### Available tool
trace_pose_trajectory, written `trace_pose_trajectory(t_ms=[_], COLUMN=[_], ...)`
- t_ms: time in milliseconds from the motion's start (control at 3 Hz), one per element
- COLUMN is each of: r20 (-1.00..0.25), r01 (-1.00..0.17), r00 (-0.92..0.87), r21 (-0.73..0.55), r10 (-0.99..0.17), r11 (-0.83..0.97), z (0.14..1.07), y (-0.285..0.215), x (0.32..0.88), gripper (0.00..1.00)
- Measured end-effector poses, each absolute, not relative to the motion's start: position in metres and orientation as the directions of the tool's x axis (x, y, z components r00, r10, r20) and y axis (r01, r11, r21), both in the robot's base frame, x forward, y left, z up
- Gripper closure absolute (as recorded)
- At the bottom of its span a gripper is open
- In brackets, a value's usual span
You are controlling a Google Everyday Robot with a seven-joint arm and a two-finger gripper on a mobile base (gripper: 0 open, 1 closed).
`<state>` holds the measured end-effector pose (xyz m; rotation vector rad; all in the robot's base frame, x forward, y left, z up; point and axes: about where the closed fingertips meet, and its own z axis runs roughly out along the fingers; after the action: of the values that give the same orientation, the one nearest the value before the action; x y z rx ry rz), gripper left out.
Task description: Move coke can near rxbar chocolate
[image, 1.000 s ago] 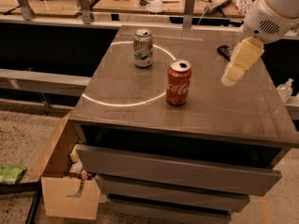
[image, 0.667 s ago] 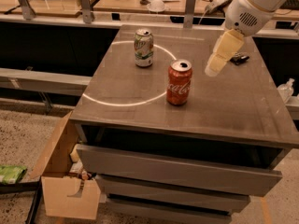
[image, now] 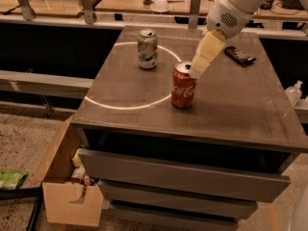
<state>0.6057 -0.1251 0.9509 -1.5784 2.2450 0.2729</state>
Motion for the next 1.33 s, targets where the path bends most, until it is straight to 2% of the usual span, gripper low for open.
trace_pose_trajectory(t_ms=[667, 1000, 1333], r20=[-0.381, -0.357, -0.336], r01=[-0.949, -0.953, -0.958], r00=[-0.284, -0.281, -0.26], r21=[-0.02, -0.009, -0.028], r10=[-0.88, -0.891, -0.905], r11=[0.315, 0.304, 0.286], z=[0.919, 0.903, 0.893], y=[-0.094, -0.088, -0.086], x=[0.597, 0.593, 0.591], gripper=[0.0, 0.13, 0.37])
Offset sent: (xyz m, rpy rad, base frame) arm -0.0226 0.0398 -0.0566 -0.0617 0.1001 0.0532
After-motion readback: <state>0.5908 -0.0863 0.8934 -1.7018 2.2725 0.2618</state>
